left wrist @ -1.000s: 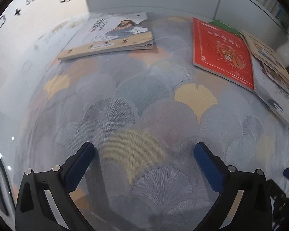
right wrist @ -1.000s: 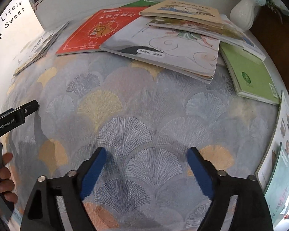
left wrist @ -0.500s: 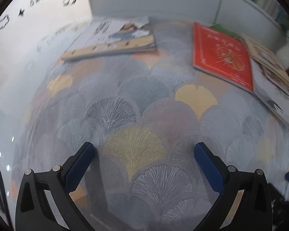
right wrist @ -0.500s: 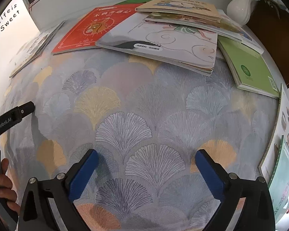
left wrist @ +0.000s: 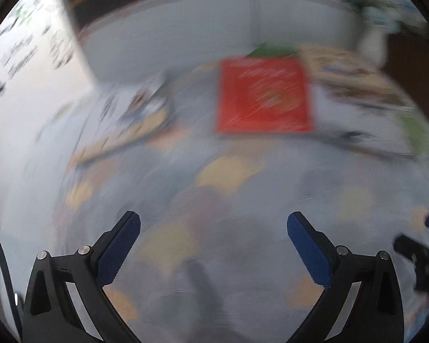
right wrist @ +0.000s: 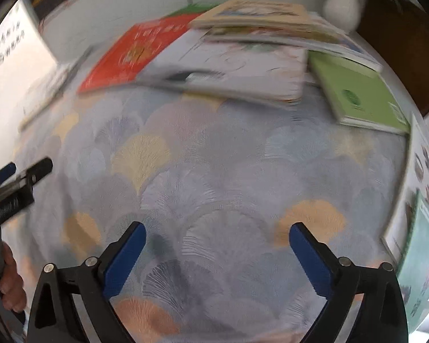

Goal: Organize books
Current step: 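Move the left tool toward the green girl-cover book, then grasp the green book with the left tool while the right tool grips it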

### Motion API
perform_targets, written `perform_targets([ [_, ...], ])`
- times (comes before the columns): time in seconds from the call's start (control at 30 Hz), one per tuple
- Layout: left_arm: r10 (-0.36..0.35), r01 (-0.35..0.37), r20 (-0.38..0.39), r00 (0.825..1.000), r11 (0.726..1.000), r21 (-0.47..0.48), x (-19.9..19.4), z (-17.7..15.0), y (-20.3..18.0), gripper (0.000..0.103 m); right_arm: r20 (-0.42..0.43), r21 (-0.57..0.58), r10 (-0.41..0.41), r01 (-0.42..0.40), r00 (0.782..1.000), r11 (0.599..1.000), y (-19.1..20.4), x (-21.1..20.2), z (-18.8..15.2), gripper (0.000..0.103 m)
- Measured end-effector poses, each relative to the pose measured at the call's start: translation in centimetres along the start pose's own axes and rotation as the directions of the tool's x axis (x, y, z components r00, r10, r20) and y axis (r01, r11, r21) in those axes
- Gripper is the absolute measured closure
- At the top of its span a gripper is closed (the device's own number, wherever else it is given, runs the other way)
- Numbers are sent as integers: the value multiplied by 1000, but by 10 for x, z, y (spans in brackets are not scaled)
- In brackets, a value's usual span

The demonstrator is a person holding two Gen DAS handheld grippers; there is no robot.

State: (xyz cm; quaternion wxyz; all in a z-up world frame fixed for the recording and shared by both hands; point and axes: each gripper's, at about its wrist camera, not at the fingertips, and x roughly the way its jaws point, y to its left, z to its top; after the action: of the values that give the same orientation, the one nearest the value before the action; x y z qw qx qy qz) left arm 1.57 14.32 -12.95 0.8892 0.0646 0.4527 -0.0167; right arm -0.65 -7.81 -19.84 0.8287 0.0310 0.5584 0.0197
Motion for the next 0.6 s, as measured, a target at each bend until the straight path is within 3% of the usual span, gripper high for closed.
perform_targets([
  [0.13,-189,185,28,982,976,112,-32,11,-58,1,87,126,-12,1,996,992,-48,-38,-6,4],
  [0.23,-306,308,-39,951,935,176,-46,9,-116,1,128,232,-48,17,991,972,-96,-69,-22,4],
  [0.37,-451,479,-172,876,857,190,-50,-7,-191,3,103,382,-78,33,992,924,-164,-99,-66,5],
  [0.43,-495,540,-237,836,817,202,-54,-21,-227,13,64,436,-98,61,993,898,-197,-109,-95,17],
  [0.47,-516,574,-278,810,793,202,-54,-28,-246,13,49,451,-100,67,994,890,-208,-111,-106,20],
  [0.53,-526,601,-327,785,774,197,-53,-37,-267,13,13,479,-104,85,994,874,-230,-115,-129,24],
  [0.57,-536,623,-360,764,759,190,-52,-44,-280,13,1,490,-98,85,995,867,-241,-116,-141,26],
  [0.6,-538,634,-385,750,751,186,-50,-50,-287,13,-3,500,-77,69,997,863,-250,-118,-153,33],
])
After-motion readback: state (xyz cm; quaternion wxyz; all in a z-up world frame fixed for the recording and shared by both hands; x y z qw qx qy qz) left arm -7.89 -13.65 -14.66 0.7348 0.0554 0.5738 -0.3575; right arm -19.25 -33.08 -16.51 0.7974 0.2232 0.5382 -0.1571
